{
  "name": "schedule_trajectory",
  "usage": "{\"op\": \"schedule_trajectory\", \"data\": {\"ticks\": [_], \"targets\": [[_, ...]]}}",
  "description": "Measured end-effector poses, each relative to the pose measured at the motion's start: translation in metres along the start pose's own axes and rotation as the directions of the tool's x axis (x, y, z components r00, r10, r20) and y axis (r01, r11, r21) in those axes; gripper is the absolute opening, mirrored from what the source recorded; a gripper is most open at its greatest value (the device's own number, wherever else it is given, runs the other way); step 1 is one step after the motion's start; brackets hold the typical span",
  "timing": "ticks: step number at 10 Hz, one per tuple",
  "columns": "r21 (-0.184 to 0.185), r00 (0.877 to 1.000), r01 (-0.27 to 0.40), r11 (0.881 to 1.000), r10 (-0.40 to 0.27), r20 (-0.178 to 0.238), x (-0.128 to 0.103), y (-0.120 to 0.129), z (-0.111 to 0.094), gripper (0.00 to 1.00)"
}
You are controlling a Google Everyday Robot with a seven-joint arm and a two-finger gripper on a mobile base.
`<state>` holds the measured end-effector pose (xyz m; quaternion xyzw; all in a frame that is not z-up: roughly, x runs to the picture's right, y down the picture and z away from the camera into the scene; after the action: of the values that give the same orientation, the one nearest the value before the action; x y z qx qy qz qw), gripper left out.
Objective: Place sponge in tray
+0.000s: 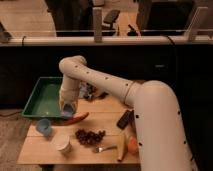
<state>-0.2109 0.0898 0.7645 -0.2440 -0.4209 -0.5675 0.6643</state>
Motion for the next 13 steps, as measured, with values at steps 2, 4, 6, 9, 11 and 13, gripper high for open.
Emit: {"op": "schedule_trajectory", "data": {"ticks": [2,4,6,9,11,13], "targets": [[-0.009,1.000,0.024,1.000,-0.024,-0.010,0.015,-0.003,0.002,0.01],[-0.017,0.998,0.057,0.998,-0.058,-0.020,0.028,-0.011,0.006,0.01],[-0.009,0.996,0.085,0.996,-0.086,-0.036,0.036,-0.015,0.009,0.01],[0.014,0.987,0.140,0.990,-0.139,-0.075,0.049,-0.023,0.014,0.01],[0.025,0.977,0.195,0.981,-0.191,-0.096,0.058,-0.040,0.017,0.01],[0.025,0.964,0.248,0.968,-0.244,-0.105,0.067,-0.060,0.021,0.01]]}}
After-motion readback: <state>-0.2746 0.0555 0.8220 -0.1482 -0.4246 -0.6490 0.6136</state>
